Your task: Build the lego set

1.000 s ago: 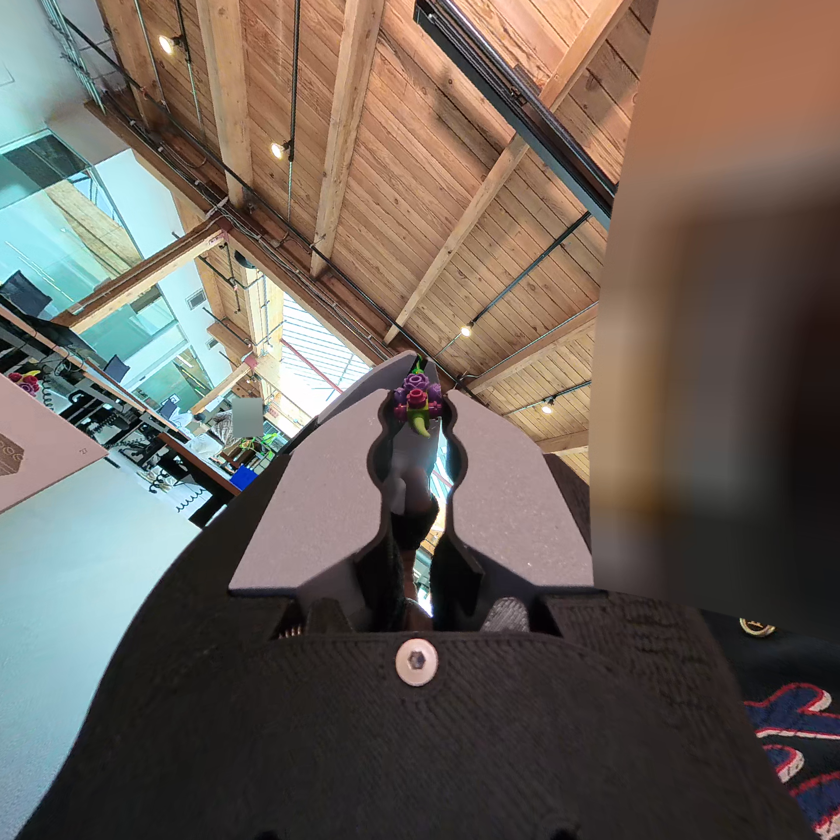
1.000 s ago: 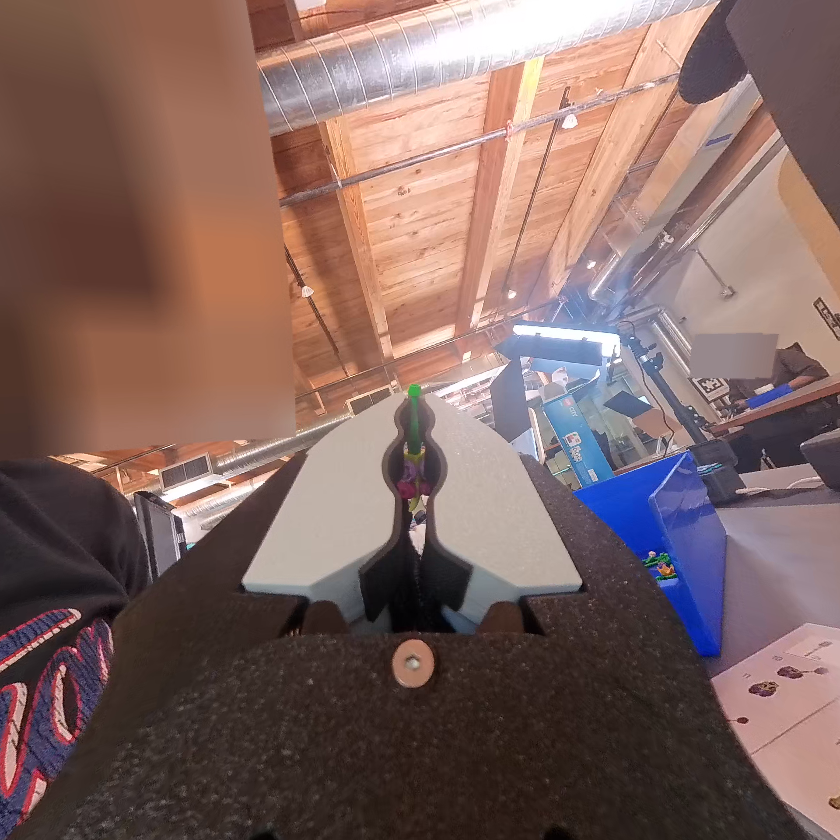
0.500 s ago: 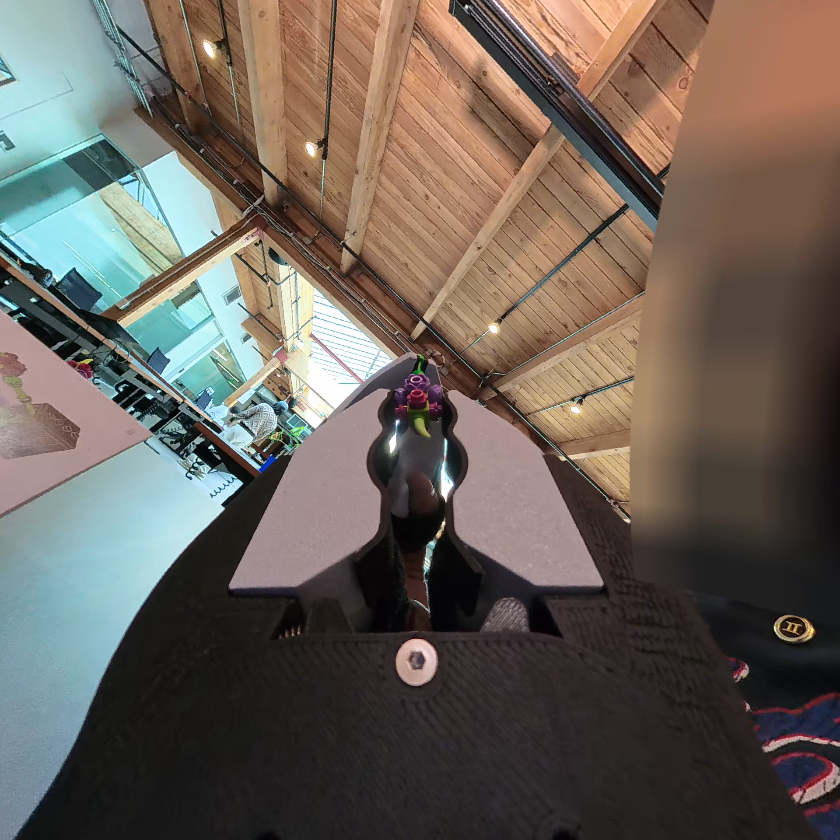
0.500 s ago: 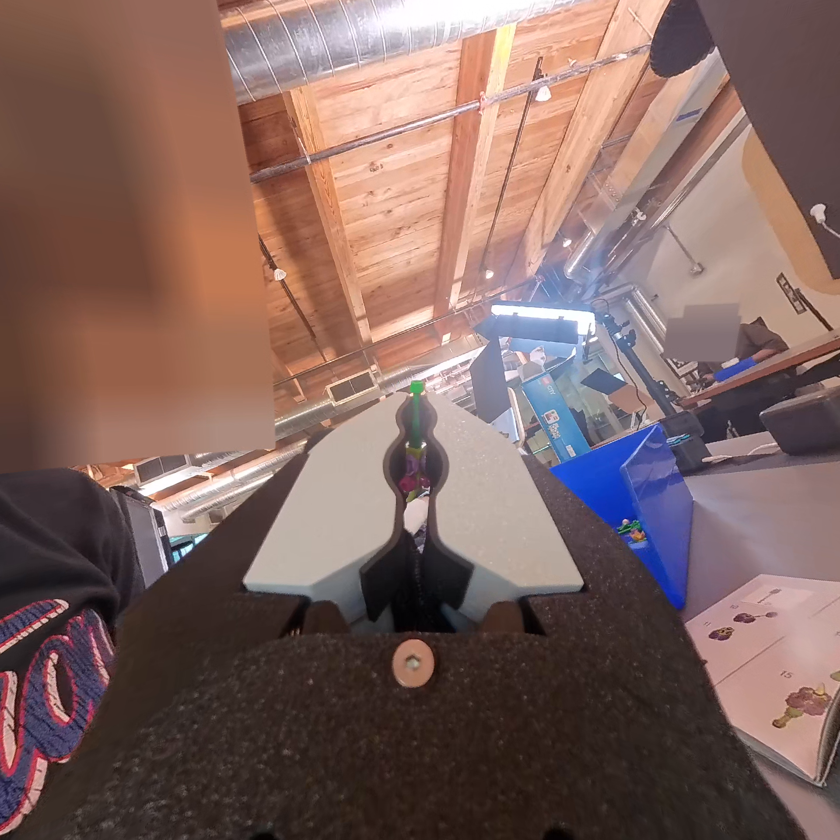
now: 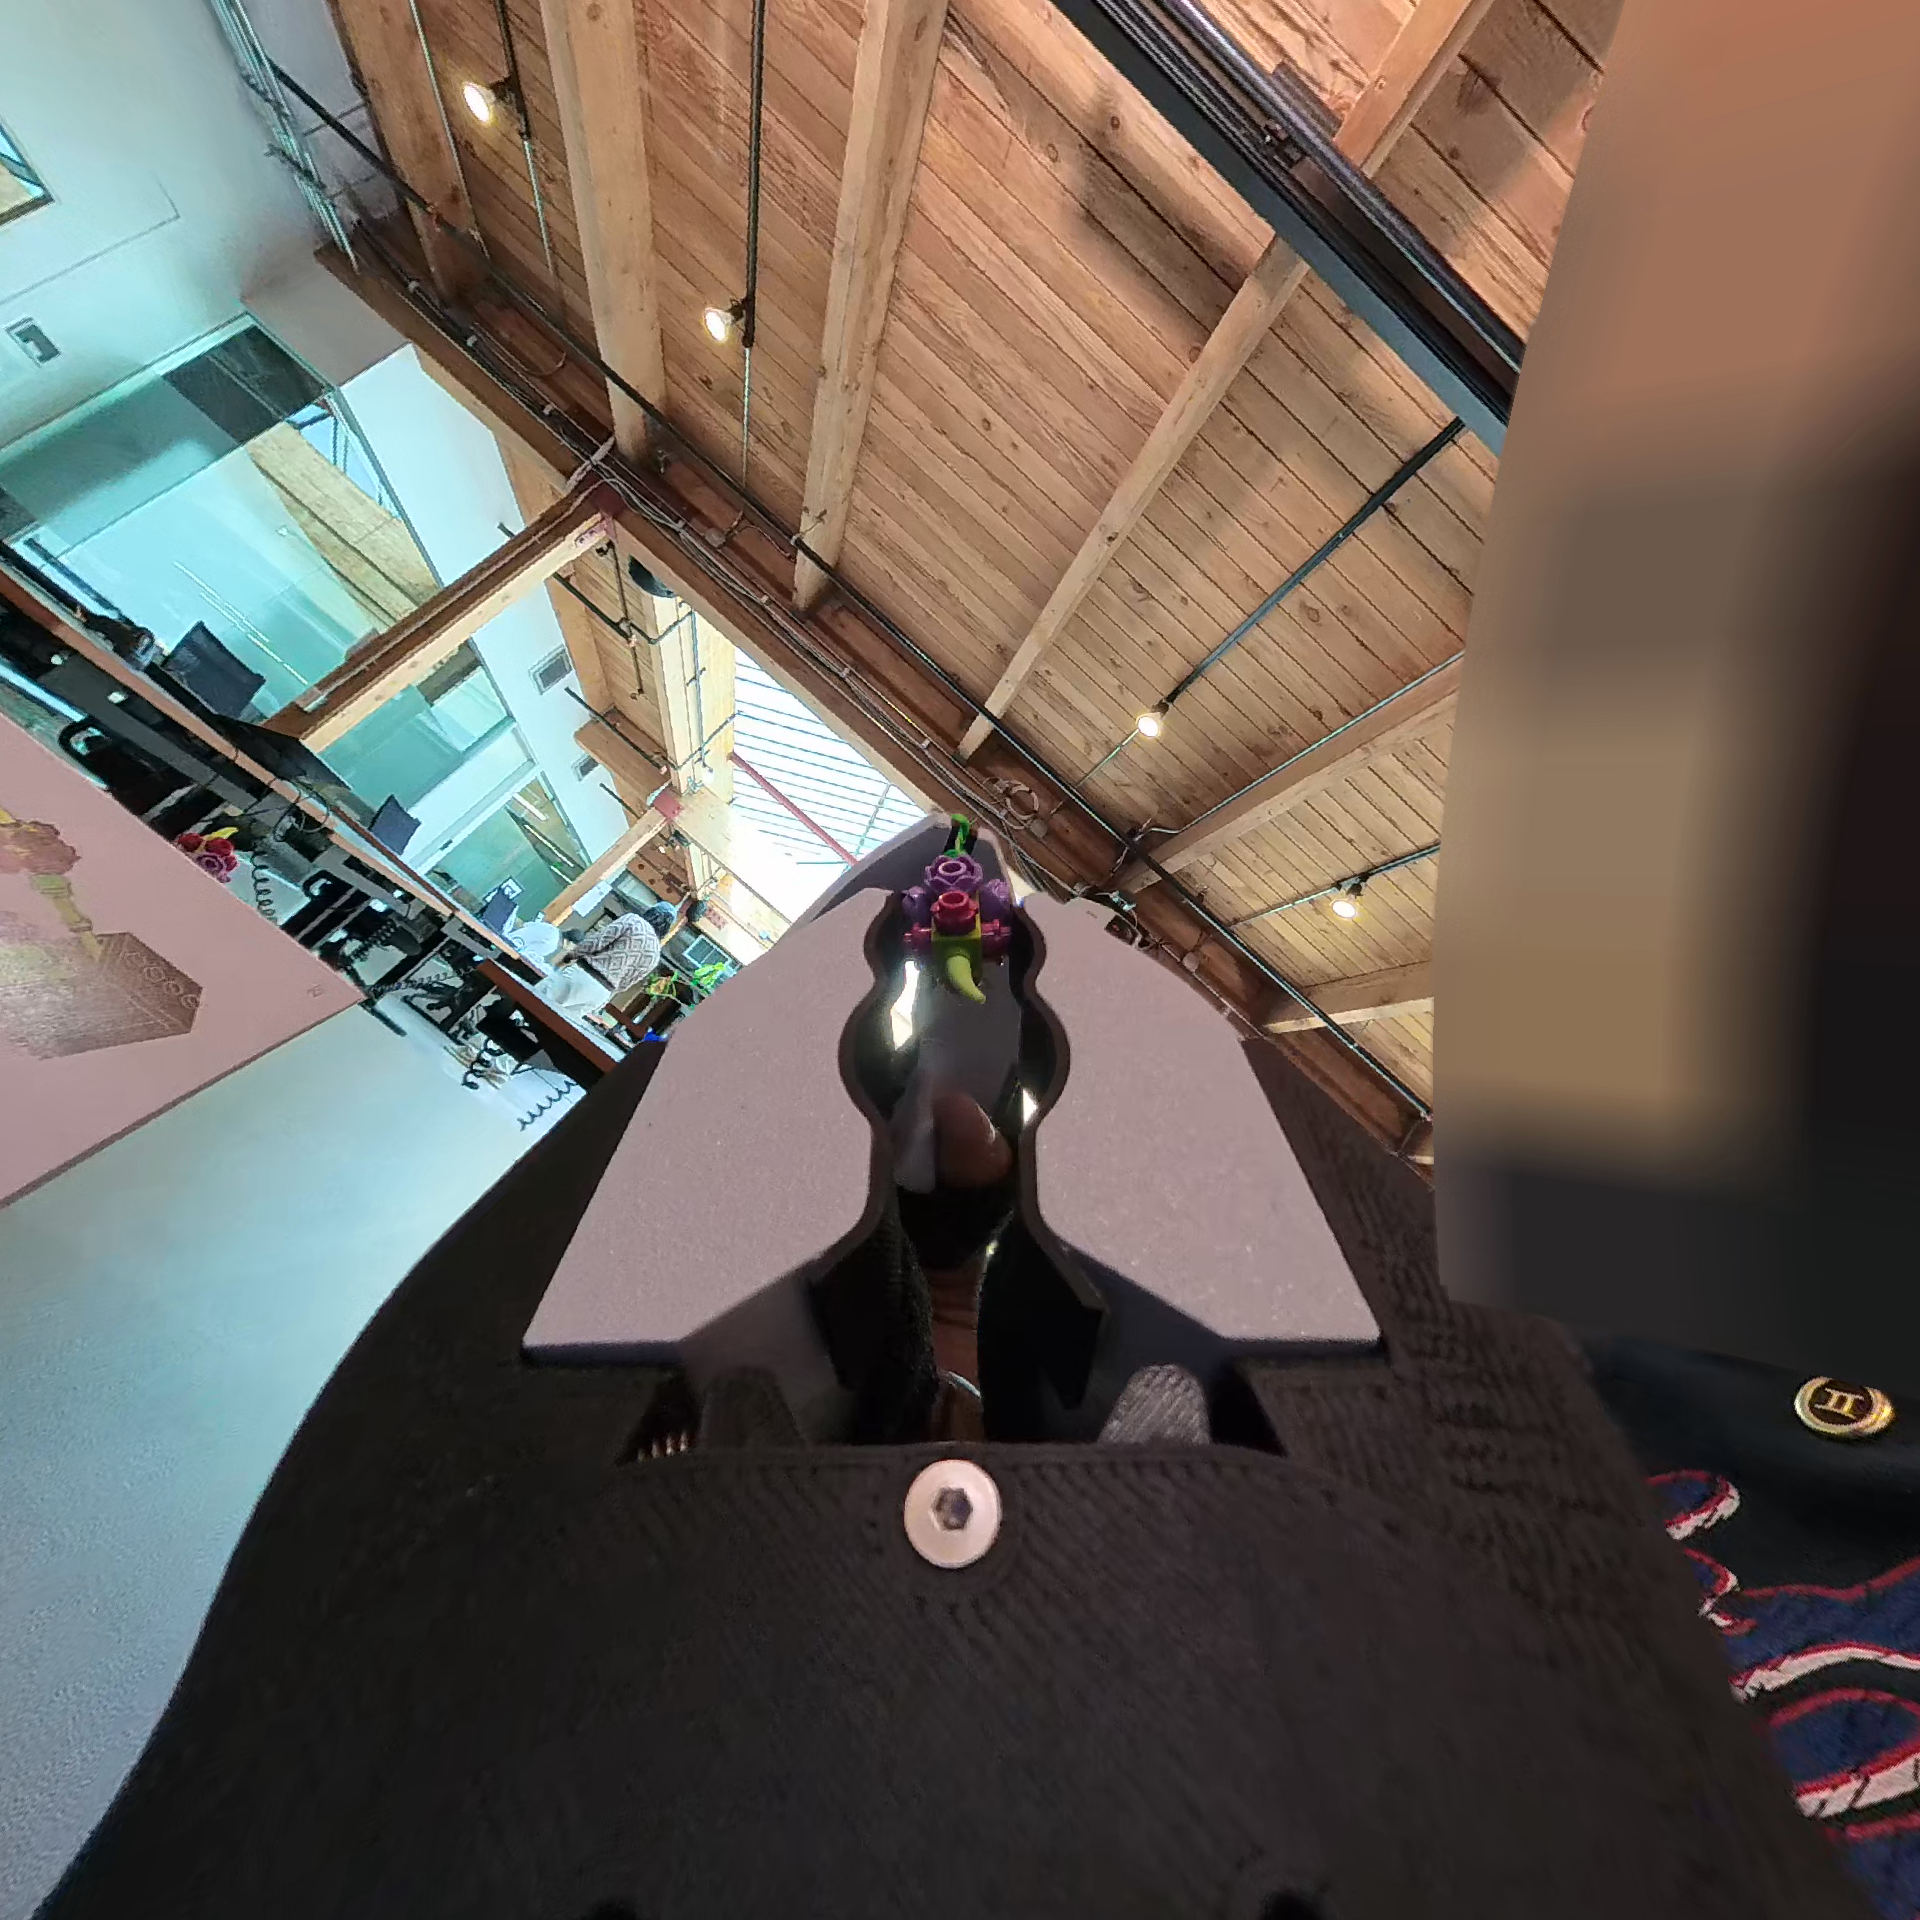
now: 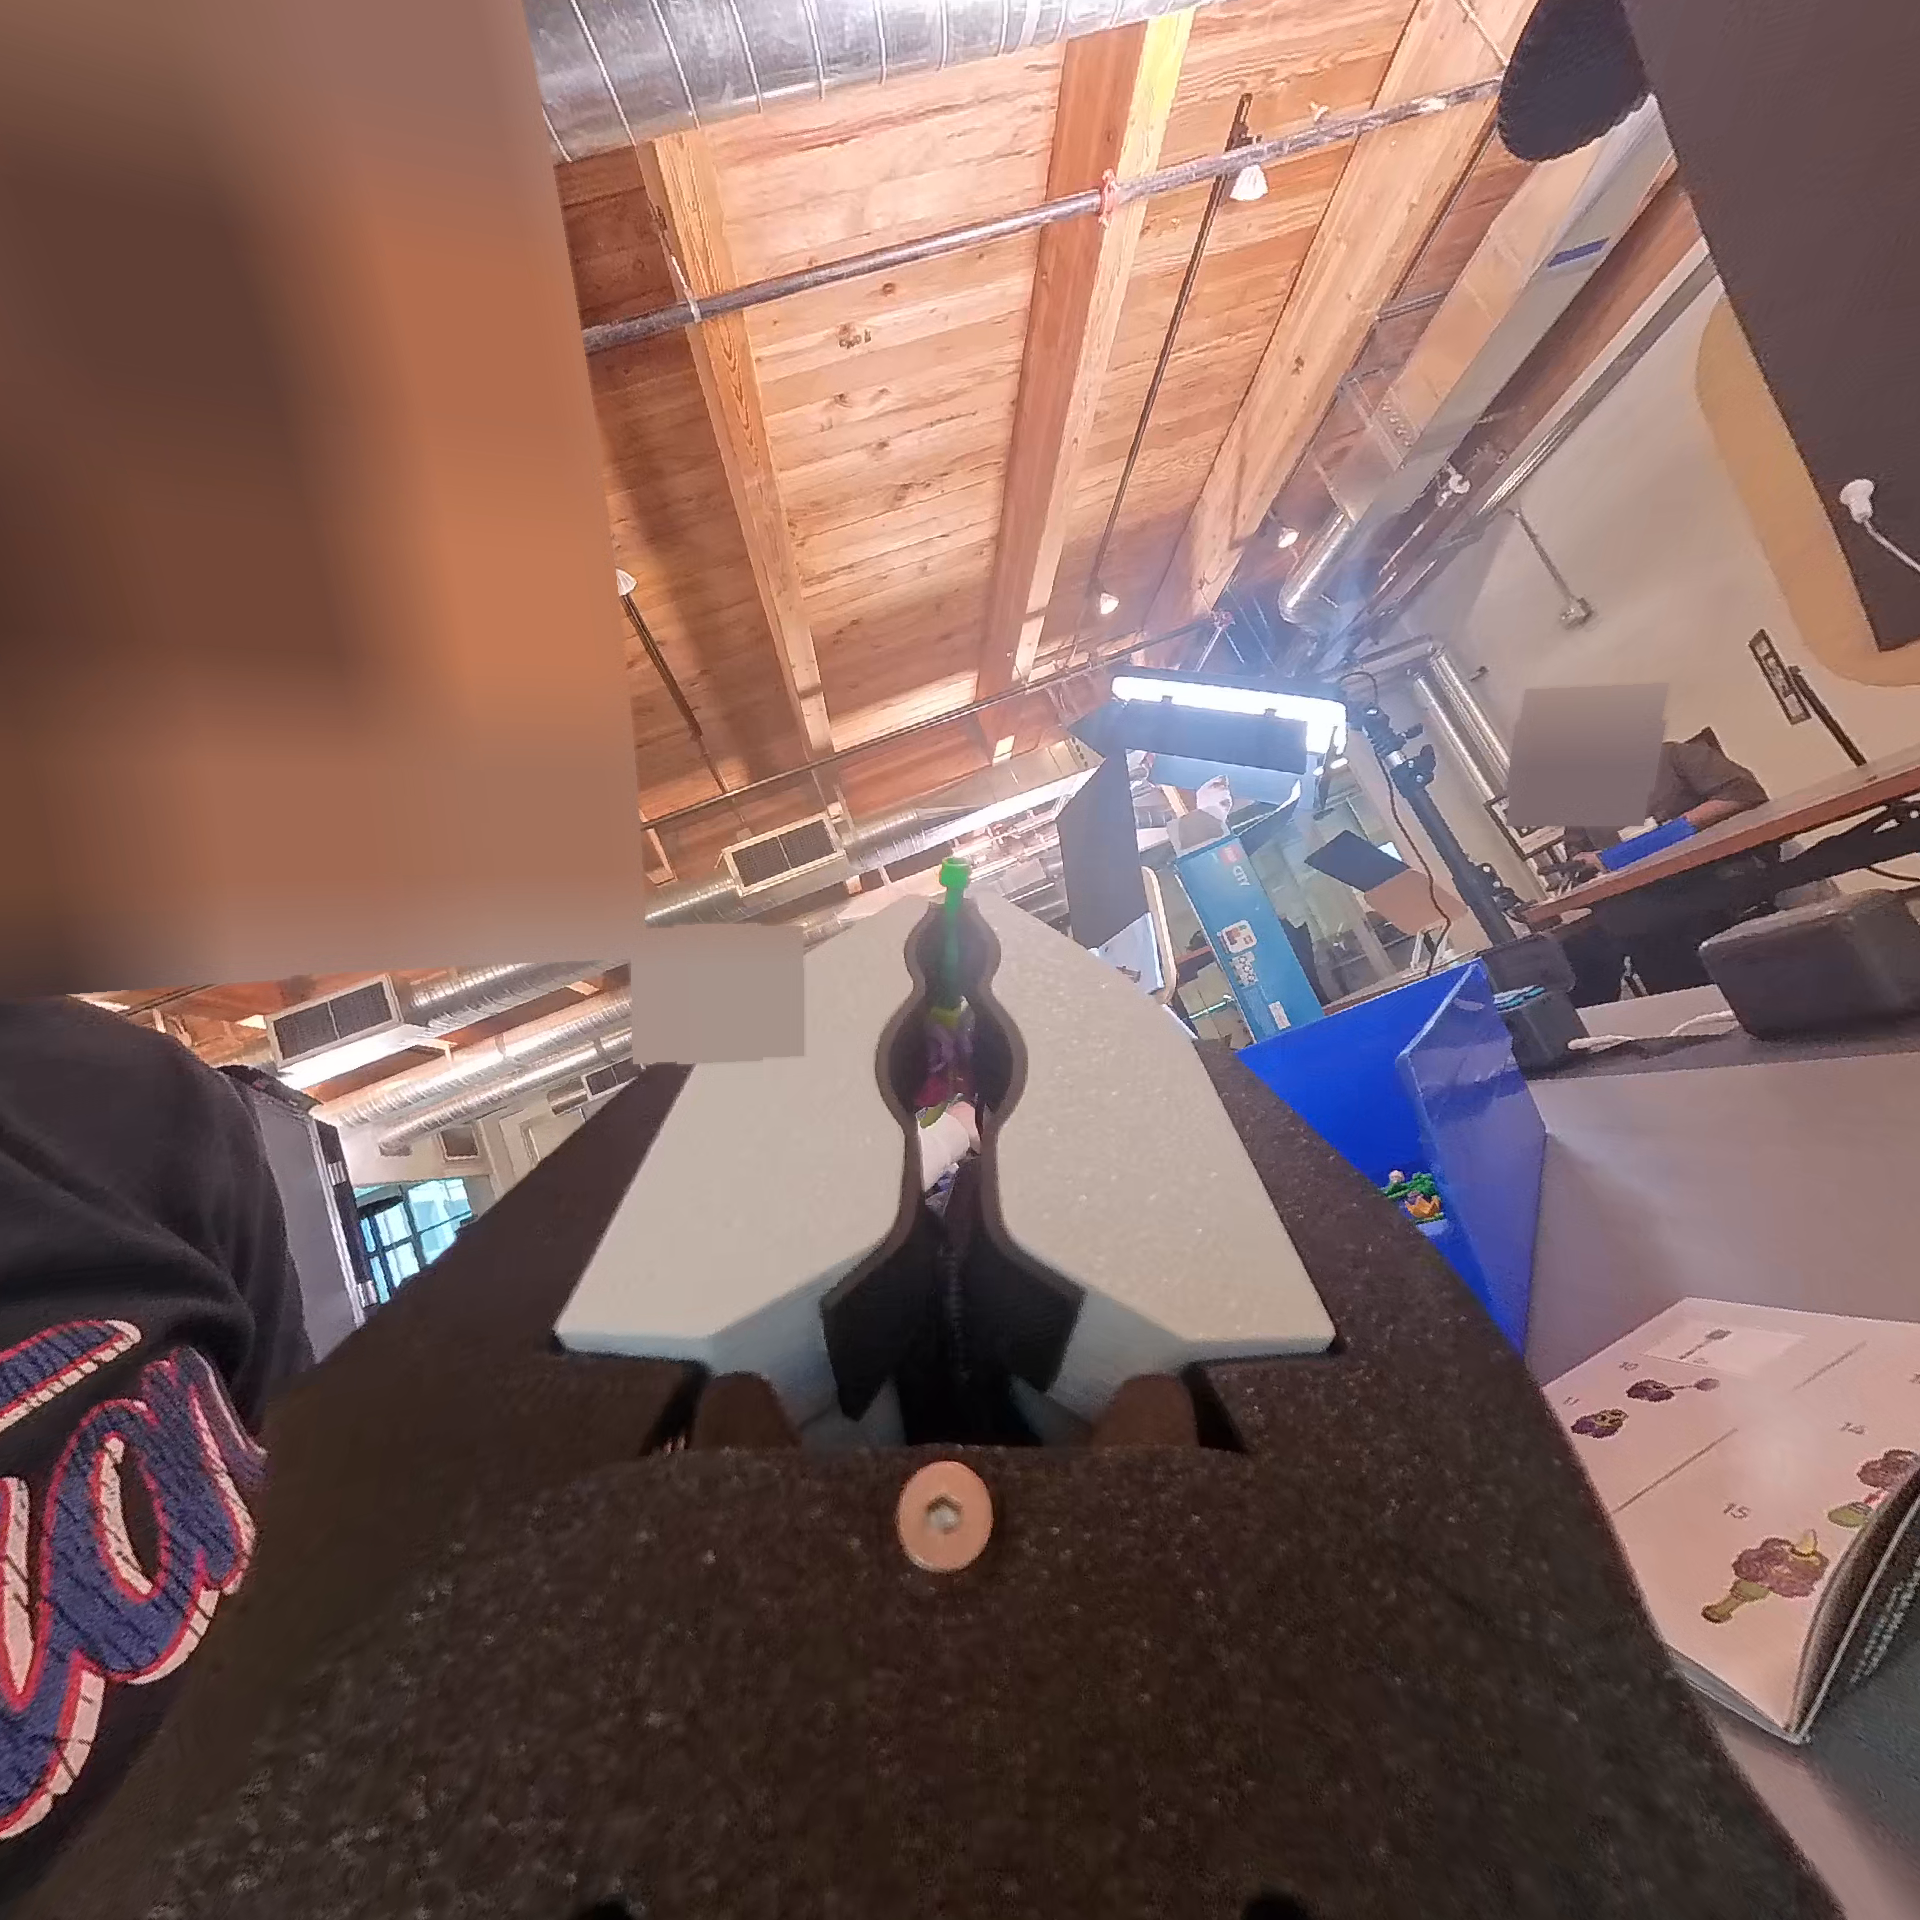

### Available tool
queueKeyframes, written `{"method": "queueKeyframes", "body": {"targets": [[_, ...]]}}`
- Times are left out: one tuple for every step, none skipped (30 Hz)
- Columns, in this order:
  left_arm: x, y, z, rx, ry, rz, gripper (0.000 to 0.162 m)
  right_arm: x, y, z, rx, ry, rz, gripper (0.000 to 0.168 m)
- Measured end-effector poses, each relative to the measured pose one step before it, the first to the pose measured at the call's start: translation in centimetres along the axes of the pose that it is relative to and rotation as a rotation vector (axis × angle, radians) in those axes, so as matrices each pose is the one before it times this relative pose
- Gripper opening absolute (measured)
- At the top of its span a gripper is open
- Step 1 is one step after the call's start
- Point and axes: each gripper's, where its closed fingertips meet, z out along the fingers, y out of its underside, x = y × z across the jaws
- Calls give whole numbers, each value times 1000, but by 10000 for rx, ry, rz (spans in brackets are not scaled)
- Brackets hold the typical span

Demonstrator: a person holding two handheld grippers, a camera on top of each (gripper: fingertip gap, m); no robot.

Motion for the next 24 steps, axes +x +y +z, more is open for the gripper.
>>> {"method": "queueKeyframes", "body": {"targets": [[-3,12,-2,-24,-20,42,19,-2,18,-14,-30,13,-48,3],[-10,-19,-23,-6,-28,35,19,38,35,15,-55,34,-34,3],[-31,-39,-28,3,-48,37,19,90,28,15,-63,87,-63,3],[-44,-39,1,1,-51,47,19,108,0,32,-105,126,-143,4],[46,-28,63,-14,21,47,19,-69,-130,51,-63,4,-209,3],[192,7,147,-31,123,30,19,-226,-228,63,36,-124,-95,3],[235,25,202,-30,158,37,19,-205,-218,65,70,-117,26,4],[299,51,207,-47,189,50,19,19,-273,6,164,22,139,12],[283,106,173,-75,177,44,19,63,-325,-77,223,9,208,20],[121,117,65,-66,63,38,19,110,-330,-156,222,41,221,25],[-25,57,-33,-11,-24,13,19,49,-166,-157,111,22,100,25],[-38,-36,-92,41,-31,-24,19,-31,113,-115,-78,14,-55,24],[-51,-92,-83,63,-29,-24,19,-74,310,-32,-194,21,-146,22],[-55,-64,-50,32,-36,11,19,-208,238,24,-127,-42,-143,20],[-11,21,7,-29,-28,47,19,-210,31,68,5,-70,-62,18],[10,96,46,-77,-21,71,20,-189,-103,98,72,-88,-17,17],[-5,158,47,-99,-34,83,20,-39,-37,103,-8,-27,-18,15],[-2,166,45,-99,-36,89,19,-137,55,80,-76,-111,-92,4],[19,76,10,-47,-26,77,19,26,7,33,-63,1,-72,3],[-5,-6,1,-21,-51,76,19,33,44,-8,-133,6,-19,3],[-59,33,1,-95,-102,123,19,-36,-15,-52,-133,-38,-34,3],[-141,121,36,-191,-220,233,21,-202,-275,-108,-33,-127,-126,4],[-153,117,44,-232,-311,381,26,-192,-575,-161,68,-86,-211,3],[-71,14,0,-257,-347,483,32,-255,-976,-234,208,-111,-185,3]]}}
